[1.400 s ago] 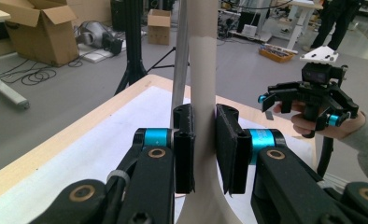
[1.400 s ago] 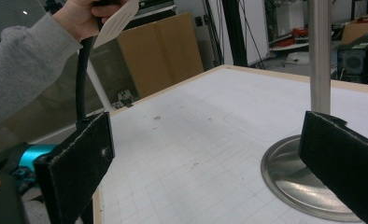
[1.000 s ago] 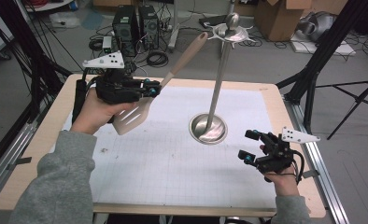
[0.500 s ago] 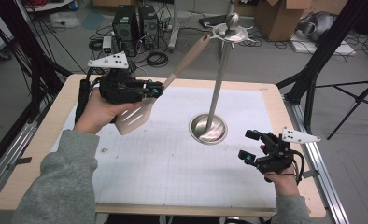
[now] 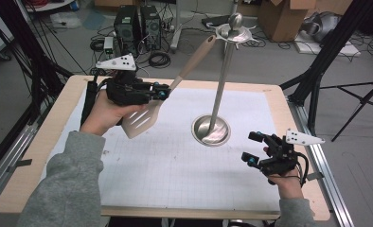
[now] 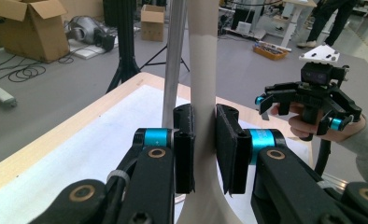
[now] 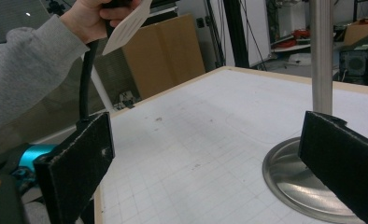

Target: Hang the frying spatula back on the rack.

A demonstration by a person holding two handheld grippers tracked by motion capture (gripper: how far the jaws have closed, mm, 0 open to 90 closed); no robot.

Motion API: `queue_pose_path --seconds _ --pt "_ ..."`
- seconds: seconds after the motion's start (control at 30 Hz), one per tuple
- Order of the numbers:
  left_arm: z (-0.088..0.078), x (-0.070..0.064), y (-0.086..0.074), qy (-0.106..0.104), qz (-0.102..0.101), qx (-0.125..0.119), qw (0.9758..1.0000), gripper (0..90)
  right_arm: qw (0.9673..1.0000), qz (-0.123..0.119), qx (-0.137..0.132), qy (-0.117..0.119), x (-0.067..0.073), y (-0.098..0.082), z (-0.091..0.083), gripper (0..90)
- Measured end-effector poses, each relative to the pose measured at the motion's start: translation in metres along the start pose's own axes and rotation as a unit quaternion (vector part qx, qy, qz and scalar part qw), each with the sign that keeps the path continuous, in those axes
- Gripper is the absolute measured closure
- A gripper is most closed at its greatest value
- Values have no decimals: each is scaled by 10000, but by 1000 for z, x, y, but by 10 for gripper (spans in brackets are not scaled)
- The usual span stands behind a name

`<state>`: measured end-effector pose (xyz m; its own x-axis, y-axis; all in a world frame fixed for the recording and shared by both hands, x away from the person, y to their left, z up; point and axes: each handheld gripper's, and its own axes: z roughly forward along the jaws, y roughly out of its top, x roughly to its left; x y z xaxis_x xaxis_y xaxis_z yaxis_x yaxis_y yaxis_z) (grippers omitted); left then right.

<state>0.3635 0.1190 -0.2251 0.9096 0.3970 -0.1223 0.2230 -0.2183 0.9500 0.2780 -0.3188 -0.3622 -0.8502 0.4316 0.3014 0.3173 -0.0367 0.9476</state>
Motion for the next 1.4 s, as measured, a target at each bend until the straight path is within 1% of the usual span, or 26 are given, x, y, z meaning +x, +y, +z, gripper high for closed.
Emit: queue_pose_path --seconds 0.03,0.23,0.63,0.97,1.23,1.3,1.4 --pt "1 0 0 12 9 17 10000 775 10000 -29 2 3 0 0 0 26" --pt "11 0 -2 -55 -7 65 10000 774 10000 -20 -2 10 0 0 0 25" --pt "25 0 -4 -46 -10 151 9999 774 10000 -23 -26 0 0 0 -1 25" --pt "35 -1 -6 -16 18 218 9998 774 10000 -35 -21 0 0 0 -1 26" --pt "46 -1 -7 68 115 260 9996 774 10000 -22 -49 4 0 0 -1 26" --pt "48 -2 -7 125 142 267 9995 774 10000 -42 -65 2 0 0 -1 25" --pt "52 -2 -8 115 140 280 9994 775 10000 -23 -58 -1 0 0 -2 25"
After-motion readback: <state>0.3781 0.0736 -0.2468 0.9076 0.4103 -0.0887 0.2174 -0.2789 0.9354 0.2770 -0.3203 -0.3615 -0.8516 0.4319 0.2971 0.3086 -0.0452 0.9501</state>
